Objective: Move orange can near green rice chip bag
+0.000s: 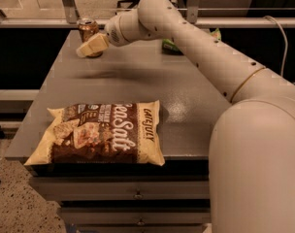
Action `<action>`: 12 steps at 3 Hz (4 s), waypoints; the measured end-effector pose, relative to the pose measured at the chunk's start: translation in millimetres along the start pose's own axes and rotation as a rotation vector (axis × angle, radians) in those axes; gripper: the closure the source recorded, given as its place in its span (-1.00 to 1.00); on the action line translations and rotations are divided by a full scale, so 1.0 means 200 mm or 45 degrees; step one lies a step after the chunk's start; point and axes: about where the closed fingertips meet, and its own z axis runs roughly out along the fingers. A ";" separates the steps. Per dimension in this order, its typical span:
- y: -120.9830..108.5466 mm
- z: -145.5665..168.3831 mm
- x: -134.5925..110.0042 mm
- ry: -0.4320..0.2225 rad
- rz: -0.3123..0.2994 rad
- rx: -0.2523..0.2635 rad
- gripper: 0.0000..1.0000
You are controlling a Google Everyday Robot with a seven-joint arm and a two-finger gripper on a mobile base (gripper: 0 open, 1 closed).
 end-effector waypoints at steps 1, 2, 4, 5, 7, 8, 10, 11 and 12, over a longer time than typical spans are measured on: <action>-0.04 0.15 -0.03 -0.042 0.039 0.040 -1.00; -0.06 0.25 -0.05 -0.080 0.073 0.065 -0.93; -0.10 0.22 -0.04 -0.156 0.130 0.089 0.15; -0.13 0.07 -0.04 -0.219 0.159 0.105 0.77; -0.30 -0.64 0.14 -0.159 0.127 0.298 1.00; -0.44 -1.00 0.36 -0.030 0.159 0.458 1.00; -0.61 -1.28 0.65 0.095 0.247 0.604 1.00; -0.68 -1.38 0.75 0.096 0.276 0.655 0.67; -0.71 -1.44 0.80 0.070 0.279 0.687 0.22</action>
Offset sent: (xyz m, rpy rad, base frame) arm 0.0489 0.0437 -0.0085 0.0913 -0.0090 -0.0940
